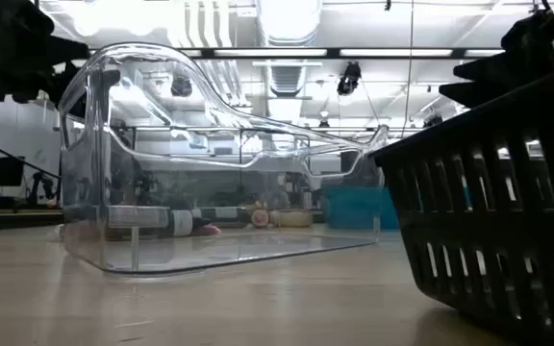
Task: Pick & Place Food Item
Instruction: Put the right black food coloring bottle into the transparent bin
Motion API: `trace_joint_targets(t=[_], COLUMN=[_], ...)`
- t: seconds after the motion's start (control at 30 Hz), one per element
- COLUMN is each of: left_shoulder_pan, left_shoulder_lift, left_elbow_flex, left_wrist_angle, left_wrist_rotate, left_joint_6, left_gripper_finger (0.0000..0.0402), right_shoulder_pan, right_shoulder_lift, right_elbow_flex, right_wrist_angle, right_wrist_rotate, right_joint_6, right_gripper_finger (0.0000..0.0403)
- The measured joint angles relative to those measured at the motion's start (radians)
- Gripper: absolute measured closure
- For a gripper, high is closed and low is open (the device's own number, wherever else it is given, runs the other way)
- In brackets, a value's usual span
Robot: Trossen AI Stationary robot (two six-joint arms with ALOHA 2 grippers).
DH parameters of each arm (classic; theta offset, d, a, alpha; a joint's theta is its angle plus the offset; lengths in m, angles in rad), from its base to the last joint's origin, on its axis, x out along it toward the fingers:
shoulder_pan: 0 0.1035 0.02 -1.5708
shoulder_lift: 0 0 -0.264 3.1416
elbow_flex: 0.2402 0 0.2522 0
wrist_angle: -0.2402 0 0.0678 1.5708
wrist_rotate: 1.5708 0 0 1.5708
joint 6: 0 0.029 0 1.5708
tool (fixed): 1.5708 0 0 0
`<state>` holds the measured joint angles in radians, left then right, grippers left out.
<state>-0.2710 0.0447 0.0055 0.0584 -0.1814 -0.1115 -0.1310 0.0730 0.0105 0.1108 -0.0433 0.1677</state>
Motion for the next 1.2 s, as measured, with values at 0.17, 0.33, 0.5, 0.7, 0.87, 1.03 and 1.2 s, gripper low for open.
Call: trace_joint_targets(t=[0.17, 0.33, 0.5, 0.7, 0.87, 1.03, 1.2], left_shoulder_pan=[0.001, 0.002, 0.002, 0.002, 0.002, 0.002, 0.002], left_shoulder_lift=[0.032, 0.060, 0.061, 0.062, 0.063, 0.063, 0.063], left_elbow_flex=[0.000, 0.000, 0.000, 0.000, 0.000, 0.000, 0.000], left_wrist_angle=[-0.022, -0.007, 0.012, 0.013, 0.007, 0.001, -0.002], left_wrist_rotate=[-0.001, -0.072, -0.126, -0.172, -0.172, -0.172, -0.176], left_joint_6=[0.066, 0.127, 0.141, 0.135, 0.127, 0.131, 0.085], left_gripper_finger=[0.0170, 0.0170, 0.0170, 0.0170, 0.0170, 0.0170, 0.0170], right_shoulder_pan=[-0.001, -0.001, 0.000, 0.000, 0.000, 0.004, 0.011], right_shoulder_lift=[0.040, 0.092, 0.163, 0.250, 0.333, 0.424, 0.502], right_elbow_flex=[0.000, 0.000, -0.001, -0.001, -0.001, -0.001, -0.001], right_wrist_angle=[0.034, 0.056, 0.056, 0.103, 0.189, 0.253, 0.336], right_wrist_rotate=[0.026, 0.029, 0.031, 0.071, 0.055, 0.013, 0.014], right_joint_6=[-0.086, -0.058, -0.012, -0.010, 0.003, 0.033, 0.065], right_gripper_finger=[0.0188, 0.0188, 0.0188, 0.0188, 0.0188, 0.0188, 0.0188])
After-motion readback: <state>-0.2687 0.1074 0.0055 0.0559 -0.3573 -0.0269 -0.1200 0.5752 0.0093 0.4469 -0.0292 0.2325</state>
